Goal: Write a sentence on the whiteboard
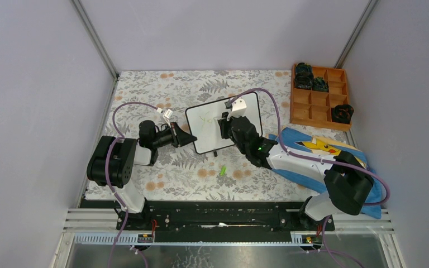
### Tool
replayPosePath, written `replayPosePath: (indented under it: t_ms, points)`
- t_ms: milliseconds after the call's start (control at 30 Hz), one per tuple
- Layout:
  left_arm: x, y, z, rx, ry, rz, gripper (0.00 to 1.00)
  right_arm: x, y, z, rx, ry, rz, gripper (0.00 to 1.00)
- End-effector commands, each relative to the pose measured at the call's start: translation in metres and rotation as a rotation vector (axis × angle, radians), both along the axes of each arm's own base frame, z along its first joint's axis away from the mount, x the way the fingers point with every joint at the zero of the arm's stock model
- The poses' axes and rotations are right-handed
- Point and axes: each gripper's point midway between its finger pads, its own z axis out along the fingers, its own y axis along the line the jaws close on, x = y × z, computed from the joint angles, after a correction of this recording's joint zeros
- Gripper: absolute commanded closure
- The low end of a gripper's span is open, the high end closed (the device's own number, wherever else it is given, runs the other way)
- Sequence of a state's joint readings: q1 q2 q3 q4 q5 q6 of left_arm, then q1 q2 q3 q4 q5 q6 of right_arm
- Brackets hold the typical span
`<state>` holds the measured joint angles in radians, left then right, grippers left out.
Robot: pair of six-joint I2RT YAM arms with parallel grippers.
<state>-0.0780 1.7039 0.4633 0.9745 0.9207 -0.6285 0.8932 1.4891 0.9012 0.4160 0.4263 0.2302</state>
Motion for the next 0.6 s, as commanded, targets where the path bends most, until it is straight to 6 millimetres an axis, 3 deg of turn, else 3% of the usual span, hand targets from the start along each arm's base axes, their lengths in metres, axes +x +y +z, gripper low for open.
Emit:
replayPosePath:
  t_ms: [0, 567]
  points:
    - [0.004, 0.002, -0.007, 0.027, 0.025, 0.027, 1.0, 0.008, 0.001, 0.016, 0.039, -0.032, -0.023, 1.0]
    - [0.003, 0.0, -0.007, 0.027, 0.025, 0.023, 1.0, -0.003, -0.01, -0.006, -0.001, 0.015, -0.026, 1.0]
